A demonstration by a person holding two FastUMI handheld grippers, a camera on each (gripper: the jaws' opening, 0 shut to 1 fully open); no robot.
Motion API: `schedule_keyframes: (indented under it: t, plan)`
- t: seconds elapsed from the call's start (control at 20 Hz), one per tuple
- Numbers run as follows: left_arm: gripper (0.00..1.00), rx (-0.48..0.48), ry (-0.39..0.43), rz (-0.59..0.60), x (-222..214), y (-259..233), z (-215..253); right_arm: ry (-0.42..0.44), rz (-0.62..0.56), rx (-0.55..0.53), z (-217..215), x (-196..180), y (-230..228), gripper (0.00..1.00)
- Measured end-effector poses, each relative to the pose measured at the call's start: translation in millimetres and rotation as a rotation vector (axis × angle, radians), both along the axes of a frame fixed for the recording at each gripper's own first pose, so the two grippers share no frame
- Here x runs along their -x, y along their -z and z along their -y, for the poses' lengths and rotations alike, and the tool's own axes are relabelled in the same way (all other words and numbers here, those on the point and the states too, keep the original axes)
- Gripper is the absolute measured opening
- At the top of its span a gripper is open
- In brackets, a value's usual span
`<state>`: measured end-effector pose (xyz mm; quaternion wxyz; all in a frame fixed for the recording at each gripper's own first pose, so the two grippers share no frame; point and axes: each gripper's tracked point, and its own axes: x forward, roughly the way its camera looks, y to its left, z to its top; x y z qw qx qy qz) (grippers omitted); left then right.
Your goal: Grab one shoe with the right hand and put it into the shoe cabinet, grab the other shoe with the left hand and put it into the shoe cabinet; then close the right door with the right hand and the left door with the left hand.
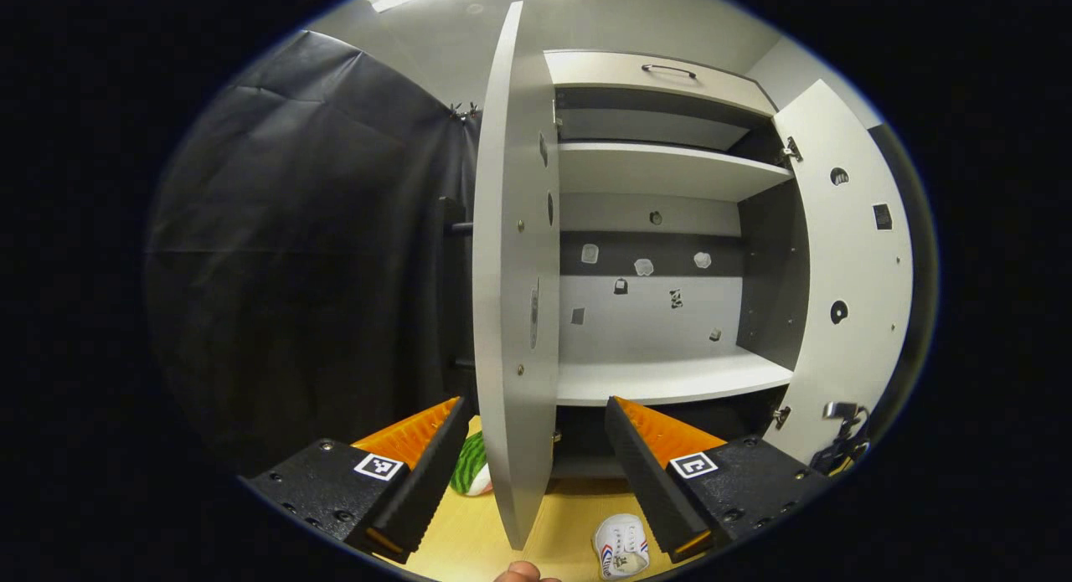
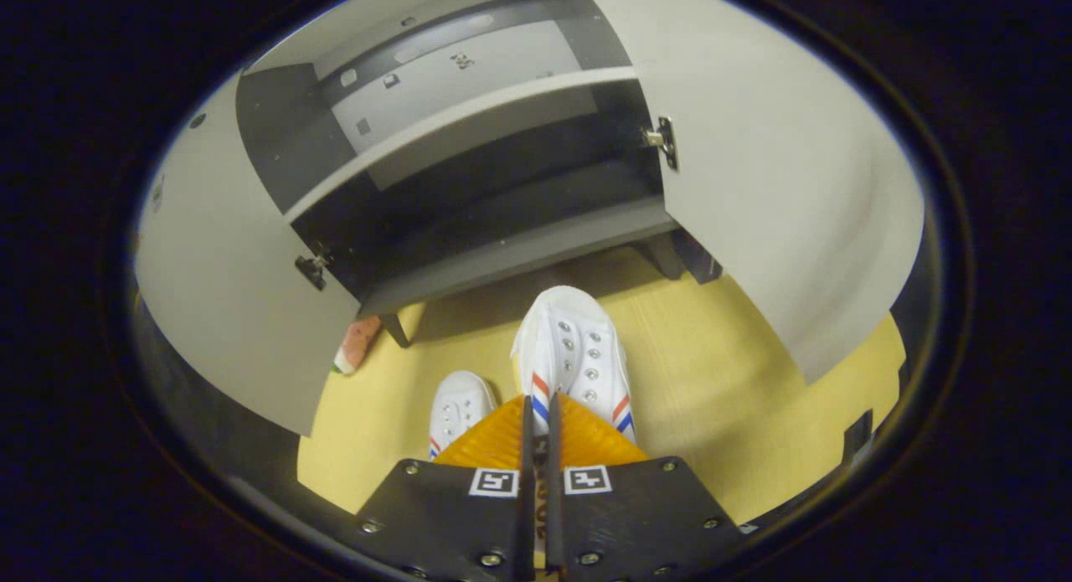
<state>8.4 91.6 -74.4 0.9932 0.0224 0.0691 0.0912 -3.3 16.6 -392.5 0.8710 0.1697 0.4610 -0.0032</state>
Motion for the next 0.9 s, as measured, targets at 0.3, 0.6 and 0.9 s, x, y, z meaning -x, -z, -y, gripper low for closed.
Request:
schedule_keyframes:
  t: [0.3, 0.6, 0.9]
  plan:
    - [1.0, -0.016, -0.008, -0.019, 4, 8, -13, 0.085, 0.257, -0.049, -3, -74, -118, 0.0]
    - [1.0, -0.022, -0.045, -0.03, 9, 11, -26, 0.05, 0.509, -0.017, -12, -140, -206, 0.0]
    - [1.0, -0.024, -0.081, -0.051, 20, 18, -39, 0.011, 0.434, -0.016, -16, -126, -171, 0.0]
